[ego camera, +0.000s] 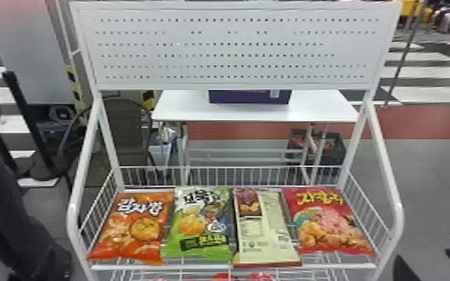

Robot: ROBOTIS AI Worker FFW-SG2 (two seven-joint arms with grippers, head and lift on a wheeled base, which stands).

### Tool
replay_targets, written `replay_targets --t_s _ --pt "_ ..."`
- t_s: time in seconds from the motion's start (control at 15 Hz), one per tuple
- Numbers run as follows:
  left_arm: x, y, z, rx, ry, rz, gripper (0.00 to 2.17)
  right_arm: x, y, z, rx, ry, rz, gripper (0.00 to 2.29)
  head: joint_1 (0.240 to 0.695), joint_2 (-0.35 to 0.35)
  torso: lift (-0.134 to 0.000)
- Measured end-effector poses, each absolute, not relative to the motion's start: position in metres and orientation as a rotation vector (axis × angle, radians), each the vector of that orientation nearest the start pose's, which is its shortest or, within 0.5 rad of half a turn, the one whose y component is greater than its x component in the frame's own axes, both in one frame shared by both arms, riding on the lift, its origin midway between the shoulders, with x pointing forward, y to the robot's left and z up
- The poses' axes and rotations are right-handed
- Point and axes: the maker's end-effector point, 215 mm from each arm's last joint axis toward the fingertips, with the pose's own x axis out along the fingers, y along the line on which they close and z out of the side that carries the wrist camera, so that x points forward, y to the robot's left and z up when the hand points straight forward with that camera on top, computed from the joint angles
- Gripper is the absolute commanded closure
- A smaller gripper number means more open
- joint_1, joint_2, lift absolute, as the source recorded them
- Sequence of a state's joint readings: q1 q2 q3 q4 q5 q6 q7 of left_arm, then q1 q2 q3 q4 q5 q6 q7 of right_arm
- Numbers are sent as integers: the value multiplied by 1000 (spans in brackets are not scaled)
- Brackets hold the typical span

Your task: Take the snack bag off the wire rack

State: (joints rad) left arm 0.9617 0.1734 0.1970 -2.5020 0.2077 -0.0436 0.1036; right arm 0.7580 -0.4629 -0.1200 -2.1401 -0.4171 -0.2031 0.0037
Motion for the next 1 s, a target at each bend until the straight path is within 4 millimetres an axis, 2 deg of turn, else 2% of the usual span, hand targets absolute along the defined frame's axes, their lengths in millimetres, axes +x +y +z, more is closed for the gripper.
replay_targets --t_s 0.27,0.47,0.67,0.87,1.0 --pt "337 300 -238 46 -25 65 194 439 -232 -337 -33 40 238 147 499 0 0" --pt "337 299 -242 50 -15 60 194 486 -206 -354 -35 64 245 147 499 0 0" --pt "337 297 -245 54 -7 51 194 530 -199 -378 -54 87 227 147 499 0 0" --pt "338 298 -250 57 3 48 194 566 -210 -388 -52 102 185 147 499 0 0" --pt "338 298 -251 58 5 47 194 581 -219 -392 -57 114 166 147 499 0 0"
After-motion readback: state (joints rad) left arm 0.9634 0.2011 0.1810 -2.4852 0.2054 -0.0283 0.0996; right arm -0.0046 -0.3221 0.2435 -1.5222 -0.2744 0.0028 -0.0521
